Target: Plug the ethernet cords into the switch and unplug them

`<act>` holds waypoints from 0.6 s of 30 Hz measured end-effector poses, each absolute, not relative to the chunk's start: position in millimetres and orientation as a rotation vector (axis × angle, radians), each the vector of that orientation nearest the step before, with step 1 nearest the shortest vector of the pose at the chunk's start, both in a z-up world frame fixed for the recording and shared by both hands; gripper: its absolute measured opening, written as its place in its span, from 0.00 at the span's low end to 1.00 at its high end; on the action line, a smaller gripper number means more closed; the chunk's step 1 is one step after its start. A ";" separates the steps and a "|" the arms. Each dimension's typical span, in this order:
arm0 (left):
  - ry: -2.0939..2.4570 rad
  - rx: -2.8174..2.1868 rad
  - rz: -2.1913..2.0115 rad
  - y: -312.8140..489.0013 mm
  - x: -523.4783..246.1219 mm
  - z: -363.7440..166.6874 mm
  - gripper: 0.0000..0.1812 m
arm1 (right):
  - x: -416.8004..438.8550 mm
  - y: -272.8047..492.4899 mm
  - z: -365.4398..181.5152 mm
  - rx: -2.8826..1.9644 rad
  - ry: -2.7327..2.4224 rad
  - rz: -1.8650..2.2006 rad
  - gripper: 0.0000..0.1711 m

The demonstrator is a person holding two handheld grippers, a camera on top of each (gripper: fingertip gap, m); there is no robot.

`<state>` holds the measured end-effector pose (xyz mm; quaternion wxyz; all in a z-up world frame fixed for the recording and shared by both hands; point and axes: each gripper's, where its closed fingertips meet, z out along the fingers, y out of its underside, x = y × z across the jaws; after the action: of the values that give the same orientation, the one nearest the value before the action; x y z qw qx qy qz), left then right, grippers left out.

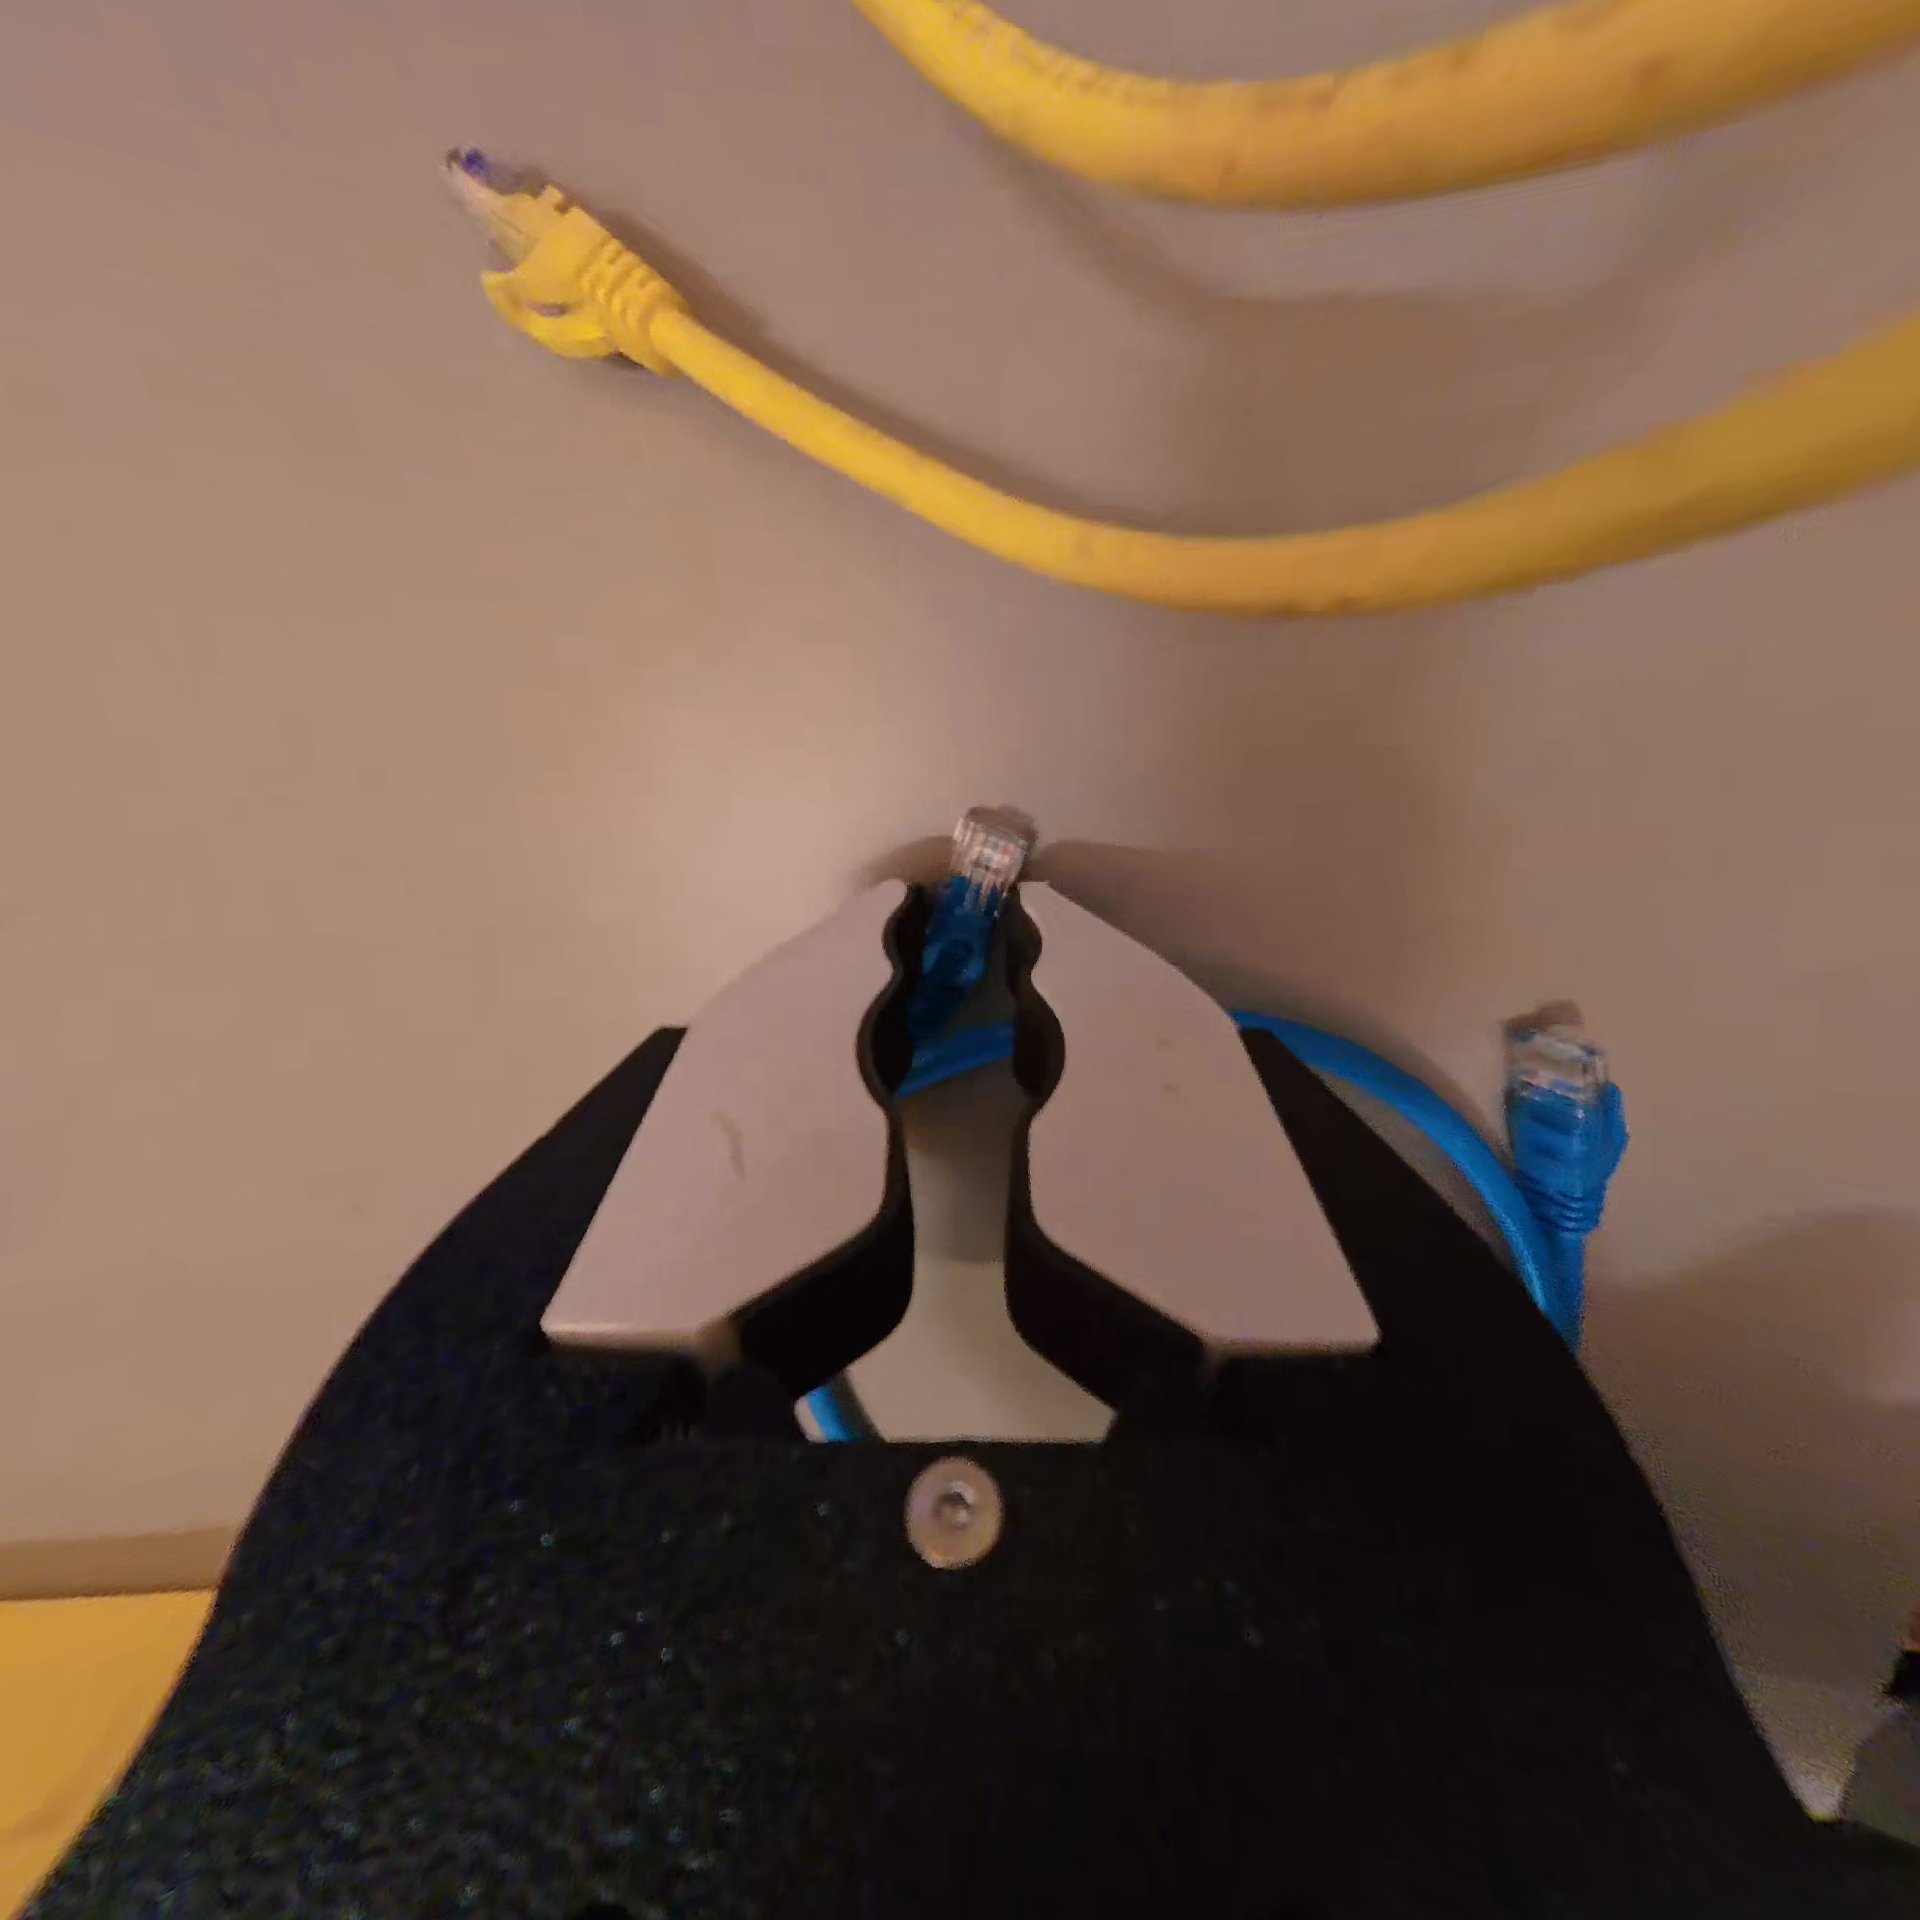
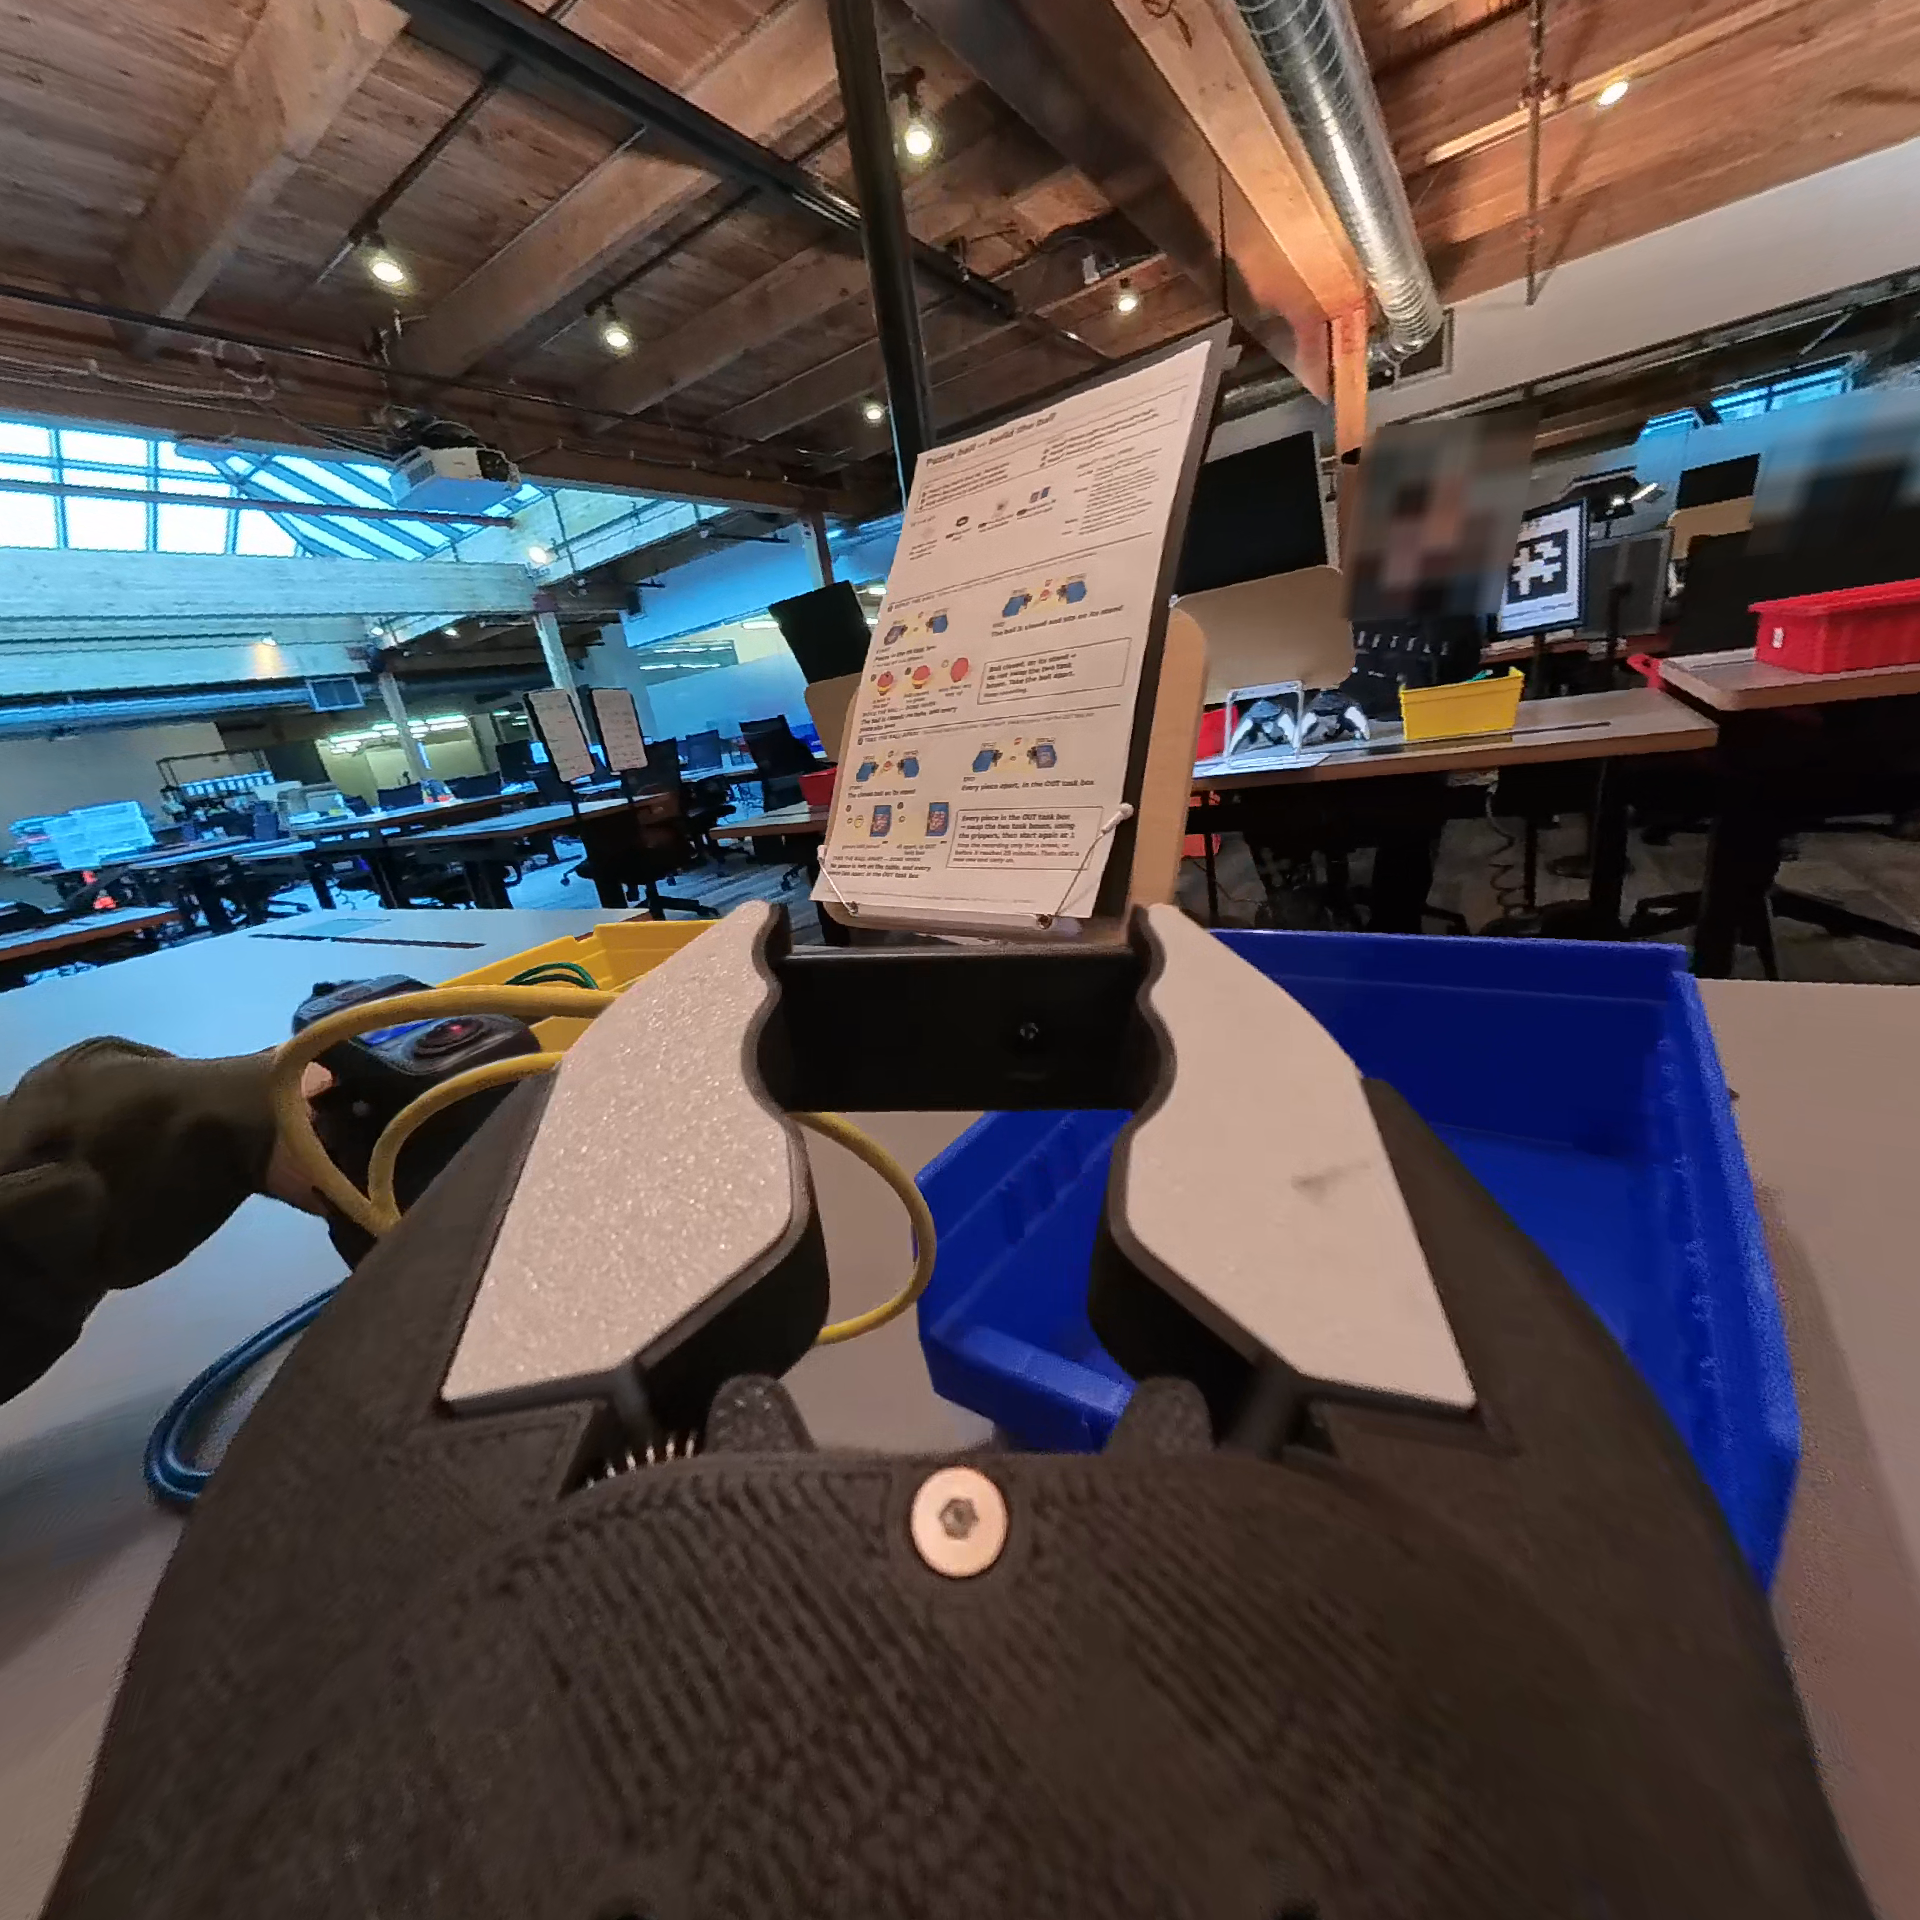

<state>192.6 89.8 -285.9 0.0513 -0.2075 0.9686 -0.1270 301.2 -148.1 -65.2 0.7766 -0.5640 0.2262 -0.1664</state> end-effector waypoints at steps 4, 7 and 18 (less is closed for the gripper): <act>2.877 -0.655 -0.463 85.3 202.2 -282.4 0.07 | 300.0 -162.4 -65.6 -1.210 0.512 -0.384 0.36; 2.730 -0.701 -0.656 73.2 223.1 -252.2 0.07 | 297.9 -173.7 -63.8 -1.201 0.525 -0.413 0.36; 1.554 -0.582 -1.428 78.6 263.5 36.6 0.07 | 286.9 -201.8 -57.8 -1.174 0.556 -0.471 0.36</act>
<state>263.5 78.6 36.6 0.4584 -0.2364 0.6307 -0.5798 286.9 -201.8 -57.8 0.7707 -0.5415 0.2563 -0.2171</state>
